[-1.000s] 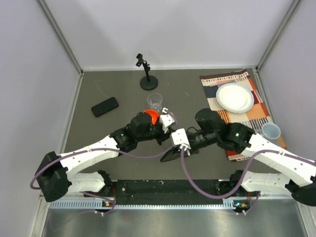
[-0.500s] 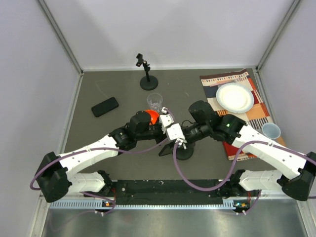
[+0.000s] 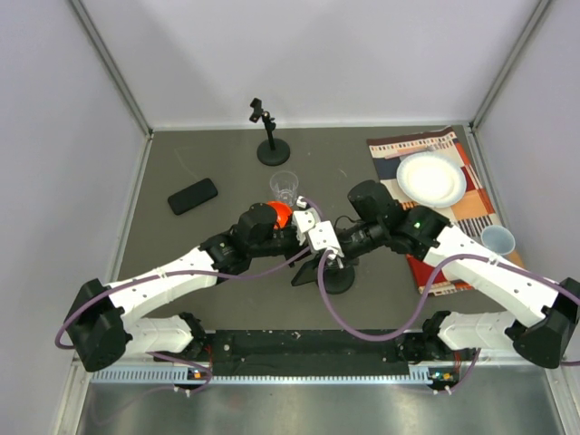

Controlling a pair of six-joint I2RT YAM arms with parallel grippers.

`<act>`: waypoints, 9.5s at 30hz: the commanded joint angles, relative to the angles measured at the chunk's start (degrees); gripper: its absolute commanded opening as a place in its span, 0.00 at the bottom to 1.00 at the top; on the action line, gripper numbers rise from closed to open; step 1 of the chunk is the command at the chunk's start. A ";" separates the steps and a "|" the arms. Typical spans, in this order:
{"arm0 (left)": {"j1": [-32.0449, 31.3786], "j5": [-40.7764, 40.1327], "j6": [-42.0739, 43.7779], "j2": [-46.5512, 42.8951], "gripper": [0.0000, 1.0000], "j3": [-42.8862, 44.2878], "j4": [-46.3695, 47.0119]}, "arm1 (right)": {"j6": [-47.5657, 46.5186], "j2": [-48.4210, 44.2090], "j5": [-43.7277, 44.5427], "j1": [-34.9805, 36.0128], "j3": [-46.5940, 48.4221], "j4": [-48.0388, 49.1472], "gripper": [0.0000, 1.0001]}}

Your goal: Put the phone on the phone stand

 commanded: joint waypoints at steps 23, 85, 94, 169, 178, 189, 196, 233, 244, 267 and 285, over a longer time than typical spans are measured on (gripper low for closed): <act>-1.04 -6.76 -0.61 -1.36 0.00 2.08 2.84 | 16.75 -0.22 14.34 -2.67 4.32 -0.02 0.00; -14.84 -60.30 -32.78 -7.07 0.00 9.82 -18.78 | 58.28 10.85 79.51 5.24 11.01 -23.04 0.00; -14.67 -57.77 -31.91 -9.10 0.00 7.17 -15.09 | 54.77 8.31 76.26 4.01 8.37 -19.88 0.00; -14.67 -45.18 -35.33 -24.29 0.44 -3.02 -20.62 | 43.34 9.63 53.67 -1.09 7.40 -17.33 0.00; -13.35 -38.59 -31.55 -28.97 0.56 -7.76 -12.21 | 41.84 8.04 46.99 -2.32 8.10 -15.93 0.00; 9.76 -0.84 -31.47 -15.01 0.90 -11.11 14.88 | 46.49 4.45 40.57 -4.86 6.78 -13.47 0.28; 10.20 7.27 -26.71 -7.26 0.83 -7.15 19.89 | 49.75 0.84 34.16 -9.35 3.19 -9.42 0.35; 12.14 9.22 -37.00 -39.24 0.84 -15.15 3.38 | 60.82 -14.37 24.04 -14.27 -16.42 26.53 0.20; 12.14 12.21 -35.07 -43.29 0.83 -12.52 -2.42 | 56.01 -11.47 24.40 -14.36 -13.97 26.09 0.00; 12.14 17.22 -34.71 -36.35 0.82 -2.05 -11.83 | 26.29 11.81 -20.32 -41.43 14.67 22.13 0.00; 12.40 15.29 -27.86 -28.44 0.82 1.02 -14.03 | 9.35 41.60 -27.38 -43.19 52.79 -7.07 0.00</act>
